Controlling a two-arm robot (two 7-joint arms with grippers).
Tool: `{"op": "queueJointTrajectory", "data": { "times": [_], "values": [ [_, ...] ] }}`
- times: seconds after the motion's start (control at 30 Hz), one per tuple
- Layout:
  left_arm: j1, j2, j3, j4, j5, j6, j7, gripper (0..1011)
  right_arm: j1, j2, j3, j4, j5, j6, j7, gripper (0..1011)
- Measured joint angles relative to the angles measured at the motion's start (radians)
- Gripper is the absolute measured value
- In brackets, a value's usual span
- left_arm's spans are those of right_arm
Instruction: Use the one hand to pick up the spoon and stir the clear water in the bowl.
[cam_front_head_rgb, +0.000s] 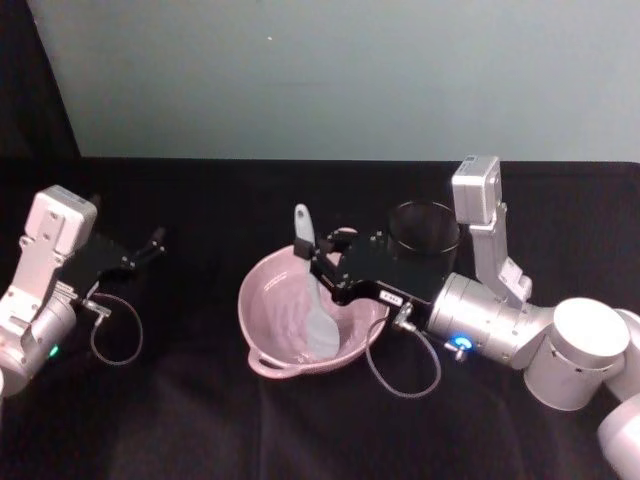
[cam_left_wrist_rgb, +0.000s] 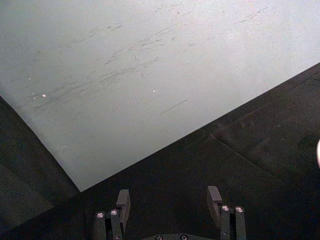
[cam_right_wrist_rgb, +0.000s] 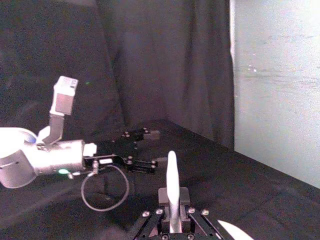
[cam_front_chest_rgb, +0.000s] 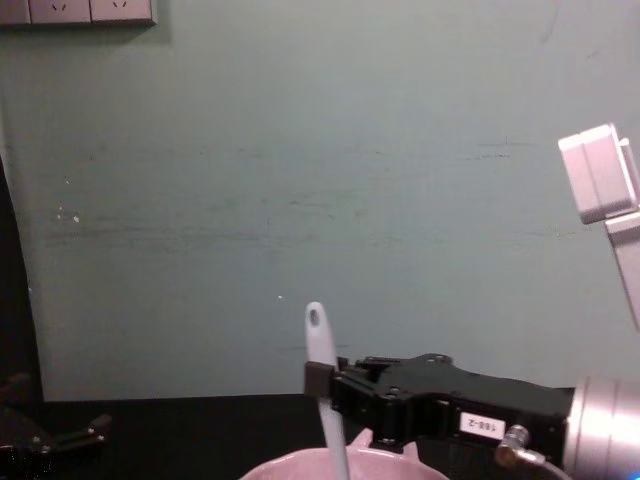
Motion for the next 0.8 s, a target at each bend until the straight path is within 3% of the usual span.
{"op": "queueJointTrajectory", "data": {
  "times": [0.4, 0.8],
  "values": [
    [0.0, 0.0, 0.0, 0.0, 0.0, 0.0, 0.0, 1011, 0.035, -0.048, -0.035, 0.046, 0.01, -0.024, -0.002, 111],
    [0.0, 0.0, 0.0, 0.0, 0.0, 0.0, 0.0, 1011, 0.094, -0.112, -0.018, 0.174, 0.008, -0.091, -0.028, 111]
  ]
}}
